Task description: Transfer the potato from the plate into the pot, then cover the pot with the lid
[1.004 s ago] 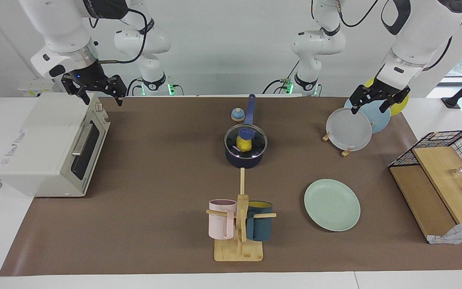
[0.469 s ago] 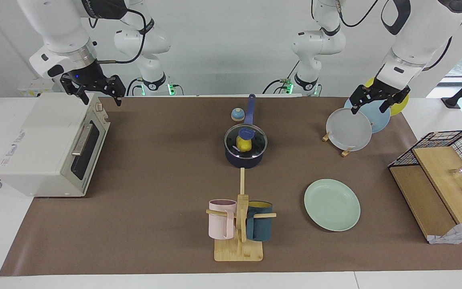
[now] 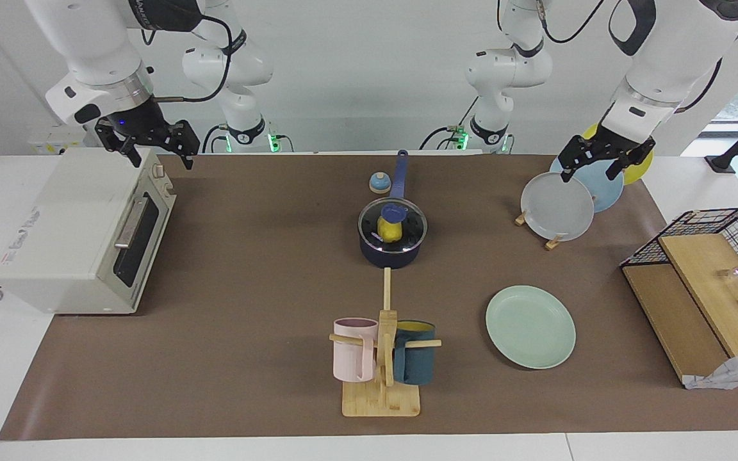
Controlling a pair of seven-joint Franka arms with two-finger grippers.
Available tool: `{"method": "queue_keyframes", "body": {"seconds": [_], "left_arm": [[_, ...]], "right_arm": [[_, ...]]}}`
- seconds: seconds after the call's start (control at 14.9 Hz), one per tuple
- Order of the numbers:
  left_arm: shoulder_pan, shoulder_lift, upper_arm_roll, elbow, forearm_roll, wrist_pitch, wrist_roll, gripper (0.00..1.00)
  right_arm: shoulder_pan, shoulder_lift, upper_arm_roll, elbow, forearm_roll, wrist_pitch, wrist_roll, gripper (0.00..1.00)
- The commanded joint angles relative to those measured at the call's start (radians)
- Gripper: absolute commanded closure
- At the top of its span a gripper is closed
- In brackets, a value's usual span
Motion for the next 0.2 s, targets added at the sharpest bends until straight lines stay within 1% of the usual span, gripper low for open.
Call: {"method": "queue_keyframes", "body": {"seconds": [0.0,0.13], "left_arm": [[0.011,-0.018,-0.008,-0.007,0.018,-0.014,0.007,0.00],[0.011,-0.018,-0.008,-0.007,0.016,-0.014,0.007,0.00]], "right_arm": [[-0.022,-0.013,0.010,-0.023,0.018,0.021,-0.021,0.00],[-0.022,-0.013,0.010,-0.023,0.018,0.021,-0.023,0.00]]}}
